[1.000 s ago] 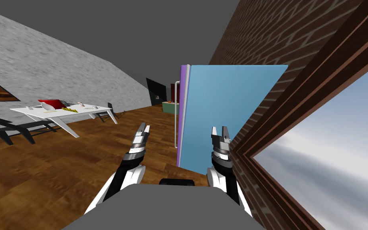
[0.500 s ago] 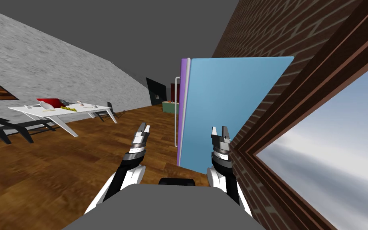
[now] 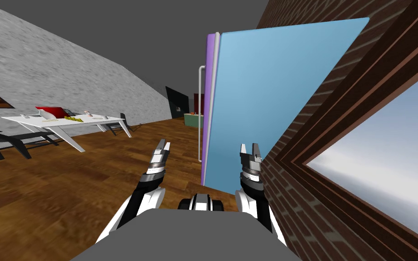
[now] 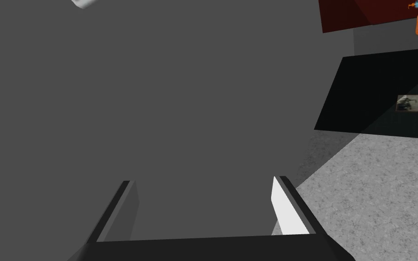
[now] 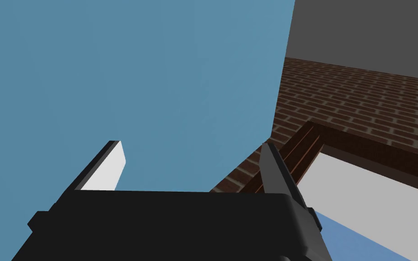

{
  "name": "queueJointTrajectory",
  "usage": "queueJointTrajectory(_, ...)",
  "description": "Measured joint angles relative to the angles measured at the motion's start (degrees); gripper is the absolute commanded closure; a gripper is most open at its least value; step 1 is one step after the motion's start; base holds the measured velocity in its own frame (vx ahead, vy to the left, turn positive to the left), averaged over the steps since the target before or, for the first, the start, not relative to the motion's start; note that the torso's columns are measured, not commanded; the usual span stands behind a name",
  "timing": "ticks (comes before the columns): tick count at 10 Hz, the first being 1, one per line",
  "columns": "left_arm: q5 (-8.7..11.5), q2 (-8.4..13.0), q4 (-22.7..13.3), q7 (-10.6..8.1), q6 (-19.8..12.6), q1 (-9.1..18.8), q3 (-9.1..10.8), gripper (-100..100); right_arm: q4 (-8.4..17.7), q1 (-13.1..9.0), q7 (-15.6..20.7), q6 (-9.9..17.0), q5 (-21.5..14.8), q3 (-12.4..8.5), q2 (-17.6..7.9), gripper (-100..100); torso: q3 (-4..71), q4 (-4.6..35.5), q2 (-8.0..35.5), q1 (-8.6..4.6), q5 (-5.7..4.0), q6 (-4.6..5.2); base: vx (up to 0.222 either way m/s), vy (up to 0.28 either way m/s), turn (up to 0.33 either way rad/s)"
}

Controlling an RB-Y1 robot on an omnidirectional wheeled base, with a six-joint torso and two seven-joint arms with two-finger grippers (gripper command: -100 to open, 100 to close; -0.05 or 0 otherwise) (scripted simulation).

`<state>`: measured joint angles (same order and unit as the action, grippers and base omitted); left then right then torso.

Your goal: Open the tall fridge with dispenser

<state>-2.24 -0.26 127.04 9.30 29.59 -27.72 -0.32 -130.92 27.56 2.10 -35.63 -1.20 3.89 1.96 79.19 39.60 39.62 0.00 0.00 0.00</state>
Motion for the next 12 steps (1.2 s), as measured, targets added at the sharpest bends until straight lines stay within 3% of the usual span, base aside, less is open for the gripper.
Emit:
queueJointTrajectory(3,0.00,-0.01,-0.03,0.00,-0.01,-0.01,-0.01,0,0.27,0.91,0.03,0.39,-2.26,-1.38,-4.07,-100,5.32,2.61,2.61,0.09,0.03,0.00,0.004,0.058,-0.013)
queueJointTrajectory(12,0.00,-0.01,-0.03,0.00,-0.01,-0.01,-0.01,0,3.57,4.33,-0.31,2.92,-15.41,-11.44,-18.86,-100,5.37,2.69,2.68,-0.01,0.00,0.00,0.008,0.095,-0.013)
